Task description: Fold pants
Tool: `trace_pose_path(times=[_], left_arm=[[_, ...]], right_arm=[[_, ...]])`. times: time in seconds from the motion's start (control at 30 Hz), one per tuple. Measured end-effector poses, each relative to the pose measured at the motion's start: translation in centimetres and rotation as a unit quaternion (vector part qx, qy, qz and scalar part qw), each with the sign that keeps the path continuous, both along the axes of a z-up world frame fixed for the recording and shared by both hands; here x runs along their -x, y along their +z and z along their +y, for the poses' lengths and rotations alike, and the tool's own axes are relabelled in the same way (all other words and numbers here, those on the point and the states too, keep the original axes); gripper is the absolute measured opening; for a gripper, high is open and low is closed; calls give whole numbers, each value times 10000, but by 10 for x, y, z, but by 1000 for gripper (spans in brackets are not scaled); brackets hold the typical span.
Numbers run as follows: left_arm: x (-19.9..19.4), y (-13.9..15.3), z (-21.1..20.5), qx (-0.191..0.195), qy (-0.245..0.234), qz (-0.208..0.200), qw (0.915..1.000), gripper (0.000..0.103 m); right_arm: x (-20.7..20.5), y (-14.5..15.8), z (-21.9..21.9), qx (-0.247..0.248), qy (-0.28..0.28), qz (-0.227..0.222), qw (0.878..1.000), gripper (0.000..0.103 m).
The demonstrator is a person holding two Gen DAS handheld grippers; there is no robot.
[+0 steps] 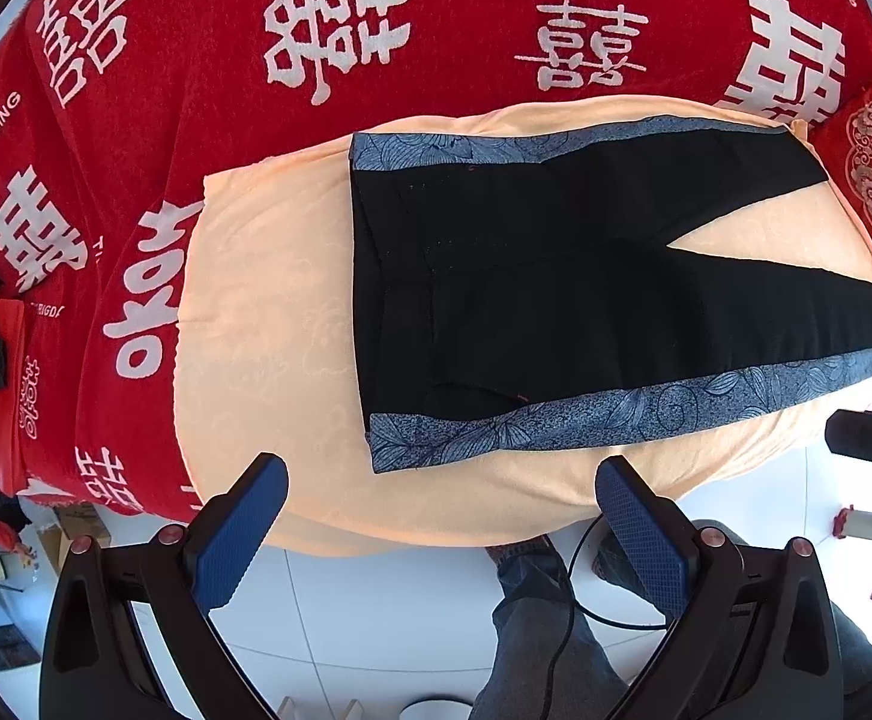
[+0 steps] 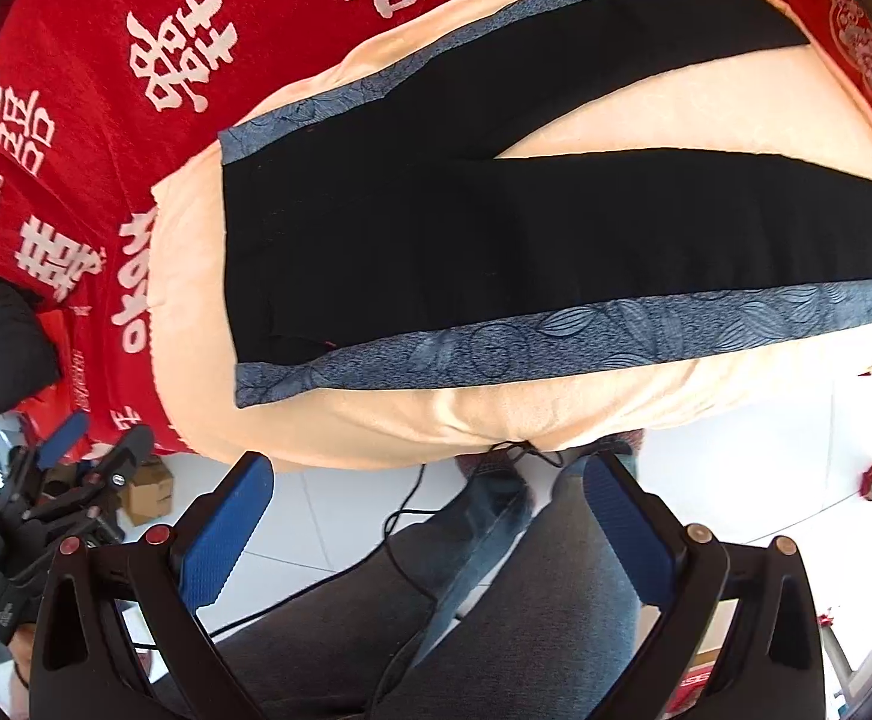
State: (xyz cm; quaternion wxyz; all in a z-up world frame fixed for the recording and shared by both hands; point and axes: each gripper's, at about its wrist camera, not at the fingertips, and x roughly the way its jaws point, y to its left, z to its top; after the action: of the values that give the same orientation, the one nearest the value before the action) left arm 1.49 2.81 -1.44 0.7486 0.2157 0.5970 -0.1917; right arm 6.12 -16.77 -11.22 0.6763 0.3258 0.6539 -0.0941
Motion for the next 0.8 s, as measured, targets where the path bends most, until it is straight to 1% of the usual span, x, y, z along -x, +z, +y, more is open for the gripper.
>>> trace_pose_path(times=[0.2,0.37,0.47,0.57,0.7,0.8], left_arm=[[-4,1,8,-19,183,-47,9998,103],[-8,-1,17,37,377,31,9993,103],[-10,-1,19,78,426,45,9991,103],[-12,0,21,127,436,32,9990,103],[-16,-1,26,169,476,60,9987,103],[-21,-1,30,121,473,3,9988,103]], right_arm=[[-9,-1,7,-196,109,-118,9997,103],[-11,-4,9,-462,101,-231,9986,103],[-10,-6,10,-542,98,-231,9982,103],[-8,-8,8,-490,11,-152,9987,103],[1,-8,-1,-483,-239,-142,9984,103],[5,-5,-5,-414,-361,-166,9983,103]])
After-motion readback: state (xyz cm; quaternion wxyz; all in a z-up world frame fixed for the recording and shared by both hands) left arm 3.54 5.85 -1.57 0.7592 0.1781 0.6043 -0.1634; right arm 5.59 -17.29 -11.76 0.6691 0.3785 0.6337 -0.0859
